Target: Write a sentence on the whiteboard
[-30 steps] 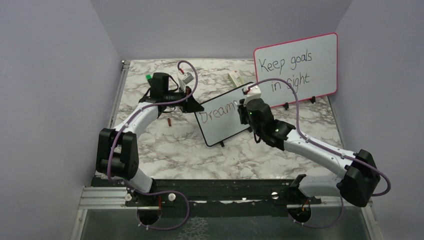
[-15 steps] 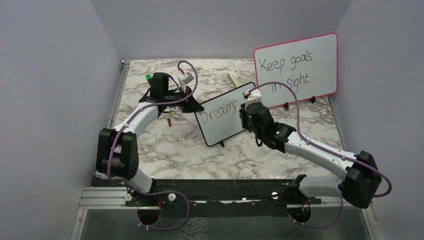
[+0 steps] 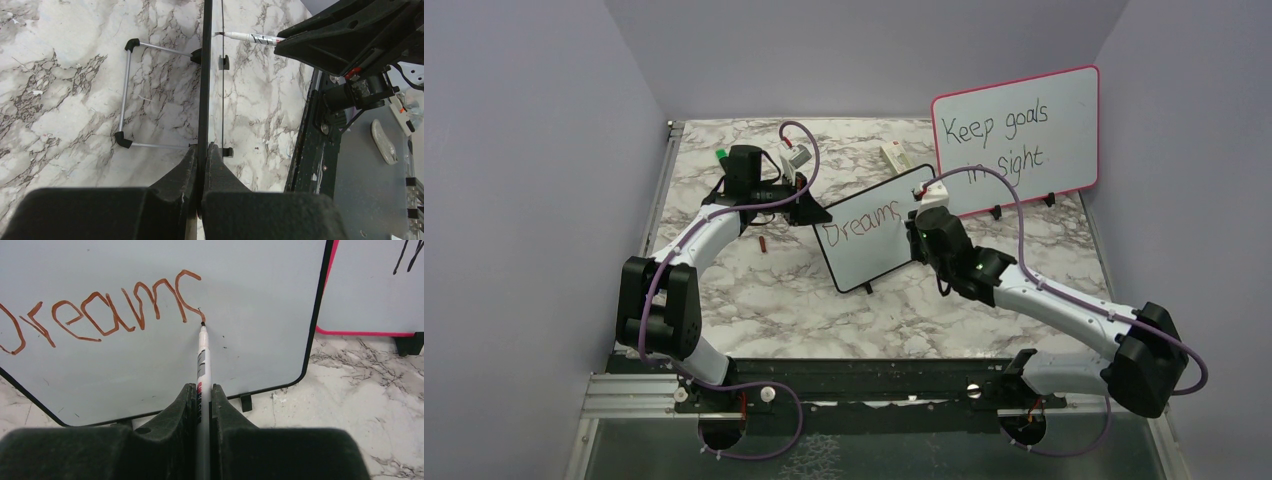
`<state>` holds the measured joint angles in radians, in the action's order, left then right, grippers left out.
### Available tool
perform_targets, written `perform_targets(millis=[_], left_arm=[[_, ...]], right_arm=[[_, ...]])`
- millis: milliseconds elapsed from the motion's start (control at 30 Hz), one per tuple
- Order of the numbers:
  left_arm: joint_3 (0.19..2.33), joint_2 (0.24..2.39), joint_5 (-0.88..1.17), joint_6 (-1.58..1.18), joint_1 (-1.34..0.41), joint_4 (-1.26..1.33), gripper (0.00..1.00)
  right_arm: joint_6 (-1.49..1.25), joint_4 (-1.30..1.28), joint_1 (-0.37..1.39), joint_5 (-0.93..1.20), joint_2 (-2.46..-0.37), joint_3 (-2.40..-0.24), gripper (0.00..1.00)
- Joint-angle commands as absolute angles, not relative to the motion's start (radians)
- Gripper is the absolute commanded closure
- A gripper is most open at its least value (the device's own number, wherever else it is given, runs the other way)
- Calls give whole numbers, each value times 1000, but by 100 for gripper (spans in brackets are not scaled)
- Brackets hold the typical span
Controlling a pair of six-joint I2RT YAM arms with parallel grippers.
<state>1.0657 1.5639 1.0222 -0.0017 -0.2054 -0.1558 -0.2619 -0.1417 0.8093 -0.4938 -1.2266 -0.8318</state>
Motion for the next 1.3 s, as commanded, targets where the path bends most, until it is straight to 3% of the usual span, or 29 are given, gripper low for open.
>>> perform_targets(millis=[0,733,1267], left_arm=[[1015,1637,851,84,-249,-288,100],[1017,1632,837,81,-250,-289,100],[1014,1630,828,71,-250,-281,100]], right_arm=[[-275,-176,800,-419,-1209,-819,99],[-251,-127,805,-347,-1117,-800,99],[-274,-132,953,-422,-1088,-766,99]])
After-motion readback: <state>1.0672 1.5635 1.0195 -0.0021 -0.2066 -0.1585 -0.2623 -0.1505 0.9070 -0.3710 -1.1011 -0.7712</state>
